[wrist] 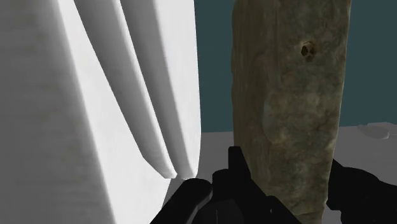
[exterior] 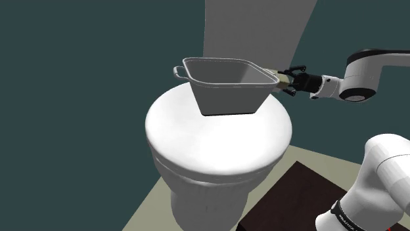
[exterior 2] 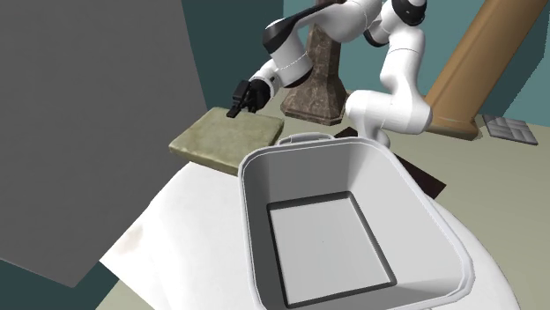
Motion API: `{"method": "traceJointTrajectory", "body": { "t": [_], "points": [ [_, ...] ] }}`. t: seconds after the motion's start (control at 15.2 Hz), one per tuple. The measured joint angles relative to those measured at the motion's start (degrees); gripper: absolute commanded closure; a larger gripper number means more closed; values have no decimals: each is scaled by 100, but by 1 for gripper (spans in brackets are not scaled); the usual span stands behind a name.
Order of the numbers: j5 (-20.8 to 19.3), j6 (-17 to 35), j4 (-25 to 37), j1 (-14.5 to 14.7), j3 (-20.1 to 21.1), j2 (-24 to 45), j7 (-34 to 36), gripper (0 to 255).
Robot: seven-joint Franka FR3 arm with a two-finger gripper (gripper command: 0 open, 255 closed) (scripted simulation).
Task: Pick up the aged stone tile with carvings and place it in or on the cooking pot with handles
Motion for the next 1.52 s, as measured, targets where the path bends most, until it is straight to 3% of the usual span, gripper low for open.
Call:
{"method": "traceJointTrajectory", "body": {
  "t": [1.52],
  "points": [
    [-270,-182,676,-586,1508,87,1816,255]
  ]
}}
